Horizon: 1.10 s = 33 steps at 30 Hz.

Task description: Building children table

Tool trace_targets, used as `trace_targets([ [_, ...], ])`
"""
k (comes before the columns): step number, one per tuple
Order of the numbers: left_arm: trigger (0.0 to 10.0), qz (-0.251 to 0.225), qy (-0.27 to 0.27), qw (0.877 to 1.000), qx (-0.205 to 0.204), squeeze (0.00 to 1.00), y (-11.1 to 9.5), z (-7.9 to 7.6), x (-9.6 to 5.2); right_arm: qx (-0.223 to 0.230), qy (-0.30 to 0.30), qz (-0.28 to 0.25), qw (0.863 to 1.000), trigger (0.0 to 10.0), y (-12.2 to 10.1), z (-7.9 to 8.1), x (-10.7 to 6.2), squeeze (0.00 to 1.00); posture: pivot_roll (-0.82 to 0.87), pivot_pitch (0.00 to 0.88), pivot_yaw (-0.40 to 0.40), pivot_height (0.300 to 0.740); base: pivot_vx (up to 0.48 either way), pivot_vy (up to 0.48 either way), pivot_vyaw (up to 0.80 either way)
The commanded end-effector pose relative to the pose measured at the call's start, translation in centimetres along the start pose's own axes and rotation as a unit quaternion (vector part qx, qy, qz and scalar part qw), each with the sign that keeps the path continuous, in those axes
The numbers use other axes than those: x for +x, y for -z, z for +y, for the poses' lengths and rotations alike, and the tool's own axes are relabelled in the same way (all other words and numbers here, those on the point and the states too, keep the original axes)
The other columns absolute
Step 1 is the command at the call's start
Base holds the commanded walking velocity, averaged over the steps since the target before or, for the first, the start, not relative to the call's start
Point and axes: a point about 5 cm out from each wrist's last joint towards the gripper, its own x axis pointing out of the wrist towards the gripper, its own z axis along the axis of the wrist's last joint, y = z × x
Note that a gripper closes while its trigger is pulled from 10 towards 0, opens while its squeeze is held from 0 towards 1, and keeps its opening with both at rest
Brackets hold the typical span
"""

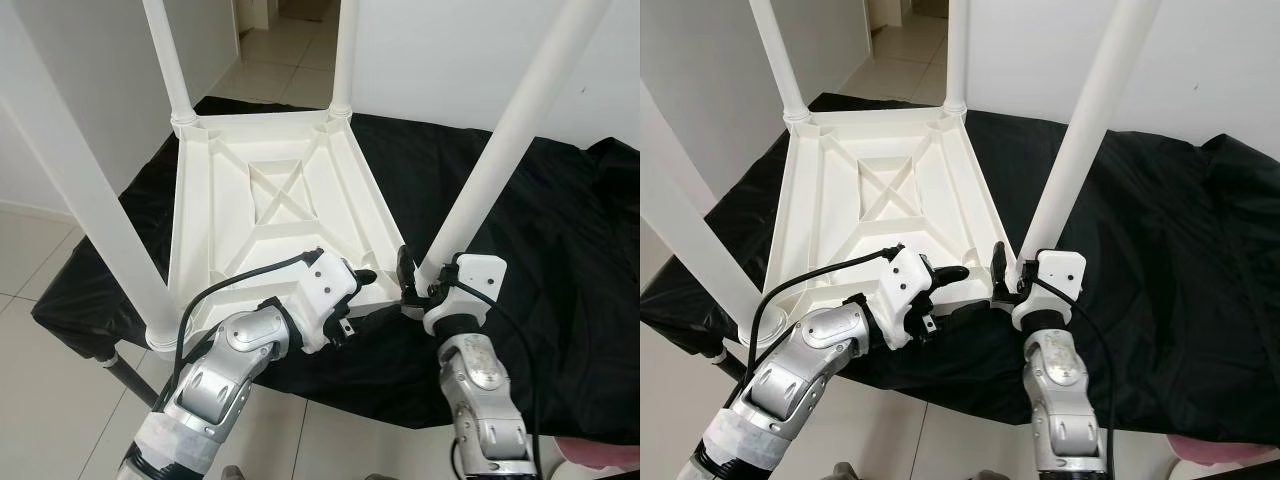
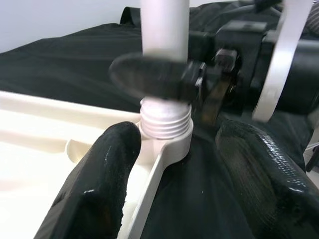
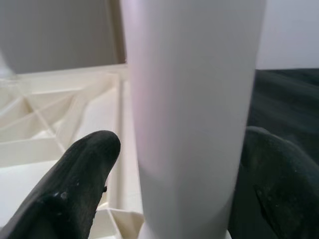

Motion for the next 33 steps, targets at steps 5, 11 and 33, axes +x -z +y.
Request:
trace_targets([
  [5,10.0,0.002,-0.014,1.0,-0.008,0.0,0.4,0.2,0.0,0.001,-0.064,-0.008,0.998,10.0,-0.2,-1.2,-0.5,0.0,-0.09,0.0,-0.026,0.74,0.0,0.0,0.0],
  [11,10.0,0.007,-0.003,1.0,0.004,0.0,0.4,0.5,-0.1,-0.03,-0.19,0.021,0.981,10.0,0.1,-3.8,0.2,0.0,-0.07,0.0,-0.018,0.74,0.0,0.0,0.0],
  [33,10.0,0.0,-0.003,1.0,0.012,0.0,0.4,0.2,0.4,-0.017,-0.272,0.047,0.961,0.0,1.9,-4.2,2.2,0.0,-0.04,0.0,-0.054,0.74,0.0,0.0,0.0],
])
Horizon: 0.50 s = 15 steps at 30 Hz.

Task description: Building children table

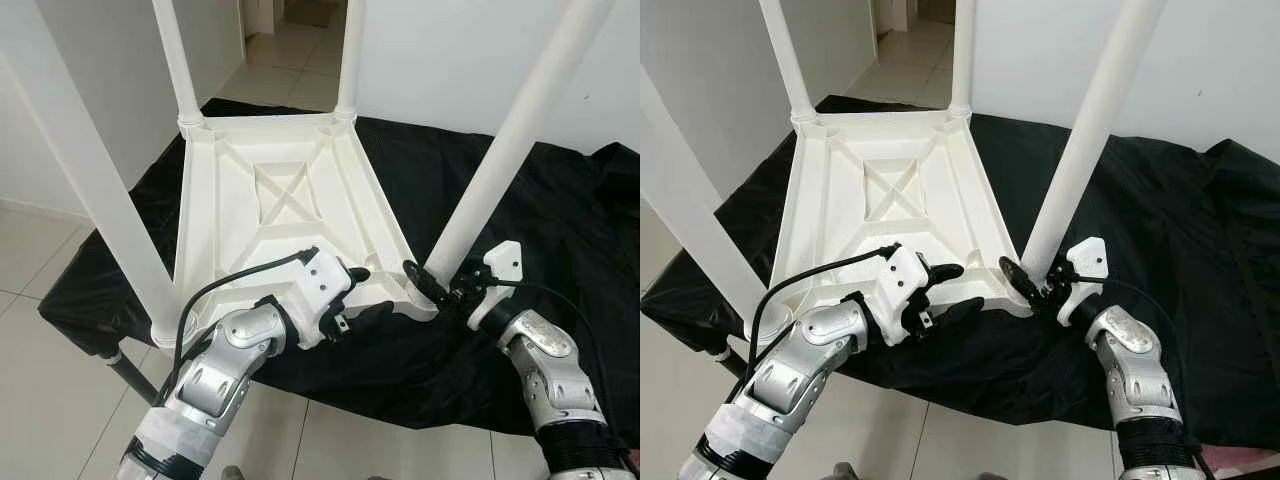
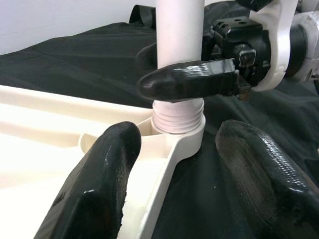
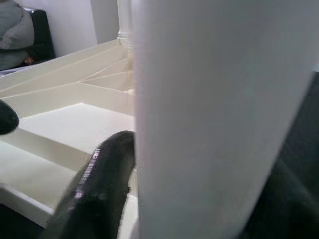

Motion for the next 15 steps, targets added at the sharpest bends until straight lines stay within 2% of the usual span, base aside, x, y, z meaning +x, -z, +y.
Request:
trace_targets([
  [1,10.0,-0.004,-0.002,1.0,0.001,0.0,-0.11,-0.31,0.06,0.024,0.001,-0.001,1.0,0.0,0.51,0.66,-0.37,0.0,-0.04,0.0,-0.054,0.74,0.0,0.0,0.0],
  [2,10.0,-0.005,-0.001,1.0,0.0,0.0,-0.13,-0.32,0.08,0.034,0.011,0.0,0.999,0.0,0.7,0.78,-0.5,0.0,-0.04,0.0,-0.054,0.74,0.0,0.0,0.0],
  [3,10.0,-0.006,0.001,1.0,-0.002,0.0,-0.15,-0.34,0.13,0.042,0.021,-0.003,0.999,10.0,0.83,0.84,-0.58,0.0,-0.05,0.0,-0.053,0.74,0.0,0.0,0.0],
  [8,10.0,-0.007,0.006,1.0,0.001,0.0,-0.13,-0.28,0.2,0.04,0.028,-0.006,0.999,10.0,0.92,1.2,-0.72,0.0,-0.05,0.0,-0.051,0.74,0.0,0.0,0.0],
  [10,10.0,-0.006,0.007,1.0,0.004,0.0,-0.07,-0.16,0.25,0.046,0.051,-0.006,0.998,10.0,0.9,1.1,-0.73,0.0,-0.05,0.0,-0.049,0.74,0.0,0.0,0.0],
  [14,10.0,-0.008,0.007,1.0,0.005,0.0,-0.15,-0.02,0.49,0.032,0.129,0.006,0.991,10.0,0.56,1.28,-0.31,0.0,-0.07,0.0,-0.044,0.74,0.0,0.0,0.0],
  [15,10.0,-0.008,0.007,1.0,0.005,0.0,-0.15,-0.02,0.49,0.032,0.129,0.006,0.991,10.0,0.56,1.28,-0.31,0.0,-0.07,0.0,-0.044,0.74,0.0,0.0,0.0],
])
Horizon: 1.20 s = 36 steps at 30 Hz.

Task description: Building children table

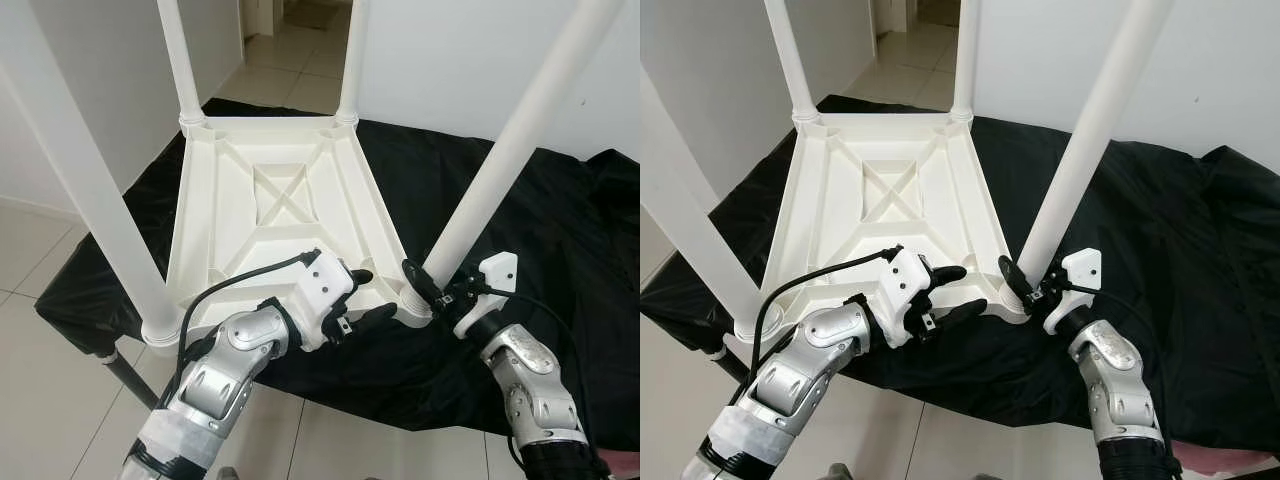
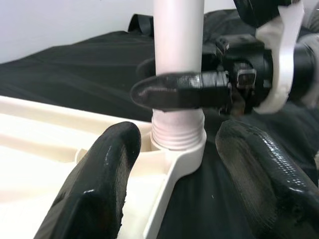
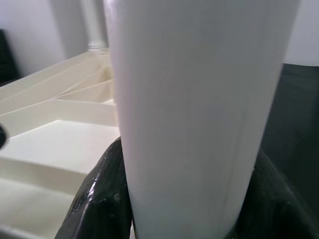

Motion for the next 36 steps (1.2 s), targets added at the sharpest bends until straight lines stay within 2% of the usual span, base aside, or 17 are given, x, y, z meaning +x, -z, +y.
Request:
trace_targets([
  [1,10.0,0.002,0.006,1.0,0.001,0.0,0.1,-0.1,0.2,-0.005,0.04,0.009,0.999,10.0,0.2,-0.4,-0.3,0.0,-0.07,0.0,-0.043,0.74,0.0,0.0,0.0],
  [2,10.0,0.002,0.006,1.0,0.001,0.0,0.1,-0.1,0.2,-0.005,0.04,0.009,0.999,10.0,0.2,-0.4,-0.3,0.0,-0.07,0.0,-0.043,0.74,0.0,0.0,0.0],
  [3,10.0,0.003,0.007,1.0,0.002,0.0,0.2,-0.1,0.1,-0.012,0.079,0.002,0.997,10.0,-0.1,0.0,-0.1,0.0,-0.07,0.0,-0.04,0.74,0.0,0.0,0.0],
  [5,10.0,0.004,0.008,1.0,-0.001,0.0,0.2,-0.1,0.1,0.012,0.142,0.006,0.99,10.0,-0.1,0.6,0.1,0.0,-0.07,0.0,-0.04,0.74,0.0,0.0,0.0],
  [6,10.0,0.004,0.008,1.0,-0.001,0.0,0.2,-0.1,0.1,0.012,0.142,0.006,0.99,10.0,-0.1,0.6,0.1,0.0,-0.07,0.0,-0.04,0.74,0.0,0.0,0.0],
  [8,10.0,0.004,0.005,1.0,0.0,0.0,0.2,0.0,0.0,0.032,0.185,0.002,0.982,10.0,-0.1,1.1,0.2,0.0,-0.07,0.0,-0.042,0.74,0.0,0.0,0.0],
  [10,10.0,0.005,-0.002,1.0,0.0,0.0,0.2,0.1,-0.1,0.015,0.223,-0.003,0.975,10.0,-0.1,1.6,0.1,0.0,-0.06,0.0,-0.045,0.74,0.0,0.0,0.0],
  [12,10.0,0.004,-0.004,1.0,0.0,0.0,0.2,0.1,-0.1,0.014,0.233,-0.004,0.972,10.0,0.0,1.8,0.1,0.0,-0.06,0.0,-0.045,0.74,0.0,0.0,0.0],
  [14,10.0,0.003,-0.011,1.0,-0.003,0.0,0.2,0.2,-0.1,0.032,0.263,0.001,0.964,10.0,0.3,2.4,0.1,0.0,-0.05,0.0,-0.048,0.74,0.0,0.0,0.0],
  [19,10.0,-0.002,-0.018,1.0,-0.005,0.0,0.1,0.2,0.0,0.048,0.263,0.007,0.964,10.0,0.4,3.4,0.6,0.0,-0.05,0.0,-0.052,0.74,0.0,0.0,0.0],
  [26,10.0,0.003,-0.009,1.0,0.008,0.0,0.1,0.1,-0.1,0.06,0.254,0.013,0.965,10.0,0.4,3.7,1.0,0.0,-0.03,0.0,-0.062,0.74,0.0,0.0,0.0],
  [27,10.0,0.005,-0.009,1.0,0.01,0.0,0.1,0.4,-0.1,0.052,0.241,0.006,0.969,10.0,0.2,3.7,1.1,1.0,-0.03,0.0,-0.061,0.74,0.0,0.0,0.0],
  [36,10.0,0.004,-0.014,1.0,0.012,0.0,0.0,0.8,-0.2,0.046,0.218,-0.008,0.975,10.0,-0.3,3.0,0.8,1.0,-0.03,0.0,-0.056,0.74,0.0,0.0,0.0],
])
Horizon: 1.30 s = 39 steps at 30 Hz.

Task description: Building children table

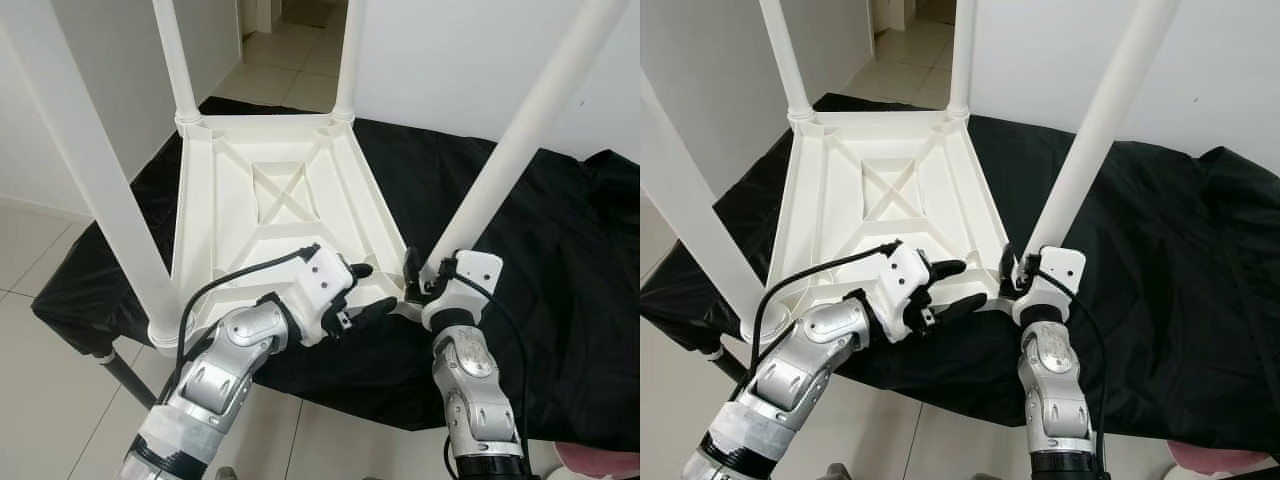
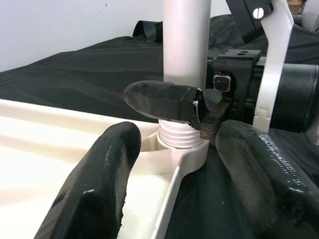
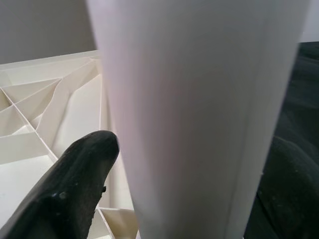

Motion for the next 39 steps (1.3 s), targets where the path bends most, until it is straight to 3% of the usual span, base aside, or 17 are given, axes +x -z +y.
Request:
trace_targets([
  [1,10.0,0.007,-0.006,1.0,0.001,0.0,0.3,0.2,0.0,0.01,-0.014,-0.009,1.0,10.0,-0.4,-0.5,0.0,1.0,-0.03,0.0,-0.055,0.74,0.0,0.0,0.0],
  [2,10.0,0.007,-0.006,1.0,0.001,0.0,0.3,0.2,0.0,0.01,-0.014,-0.009,1.0,10.0,-0.4,-0.5,0.0,1.0,-0.03,0.0,-0.055,0.74,0.0,0.0,0.0],
  [3,10.0,0.007,-0.007,1.0,0.002,0.0,0.2,0.2,0.0,0.016,-0.051,-0.014,0.998,10.0,-0.8,-0.9,-0.2,0.0,-0.03,0.0,-0.055,0.74,0.0,0.0,0.0],
  [6,10.0,0.007,-0.008,1.0,0.002,0.0,0.2,0.2,0.0,0.014,-0.083,-0.017,0.996,10.0,-1.1,-1.2,-0.3,0.0,-0.03,0.0,-0.055,0.74,0.0,0.0,0.0],
  [8,10.0,0.005,-0.008,1.0,0.002,0.0,0.1,0.2,0.0,-0.003,-0.136,-0.01,0.991,10.0,-1.1,-2.2,-0.6,0.0,-0.03,0.0,-0.053,0.74,0.0,0.0,0.0],
  [14,10.0,0.007,-0.006,1.0,0.004,0.0,0.1,0.3,-0.1,-0.029,-0.197,-0.003,0.98,10.0,-0.7,-3.3,-0.6,0.0,-0.03,0.0,-0.056,0.74,0.0,0.0,0.0],
  [19,10.0,0.01,-0.004,1.0,0.006,0.0,0.1,0.4,-0.2,-0.068,-0.252,0.018,0.965,10.0,-0.2,-4.3,0.5,0.0,-0.04,0.0,-0.044,0.74,0.0,0.0,0.0],
  [22,10.0,0.011,-0.003,1.0,0.007,0.0,0.1,0.3,-0.1,-0.07,-0.263,0.019,0.962,10.0,-0.3,-4.3,0.8,0.0,-0.04,0.0,-0.043,0.74,0.0,0.0,0.0],
  [27,10.0,0.009,0.002,1.0,0.015,0.0,0.0,0.2,0.4,-0.075,-0.329,0.038,0.941,10.0,-0.1,-4.1,2.5,0.0,-0.04,0.0,-0.041,0.74,0.0,0.0,0.0],
  [30,10.0,0.007,0.003,1.0,0.016,0.0,-0.1,0.2,0.6,-0.084,-0.338,0.046,0.936,9.7,0.2,-4.2,2.9,0.0,-0.04,0.0,-0.042,0.74,0.0,0.0,0.0],
  [31,10.0,0.006,0.002,1.0,0.016,0.0,-0.1,0.2,0.6,-0.084,-0.341,0.047,0.935,7.8,0.2,-4.2,3.0,0.0,-0.04,0.0,-0.042,0.74,0.0,0.0,0.0],
  [33,10.0,0.006,0.002,1.0,0.016,0.0,-0.1,0.2,0.6,-0.084,-0.341,0.047,0.935,7.8,0.2,-4.2,3.0,0.0,-0.04,0.0,-0.042,0.74,0.0,0.0,0.0],
  [34,10.0,0.007,0.002,1.0,0.015,0.0,-0.1,0.1,0.7,-0.088,-0.343,0.045,0.934,0.0,0.3,-4.3,3.2,0.0,-0.04,0.0,-0.047,0.74,0.0,0.0,0.0],
  [39,10.0,0.009,0.001,1.0,0.014,0.0,0.1,0.1,0.7,-0.084,-0.341,0.043,0.935,0.0,0.3,-4.6,3.3,0.0,-0.04,0.0,-0.048,0.74,0.0,0.0,0.0],
])
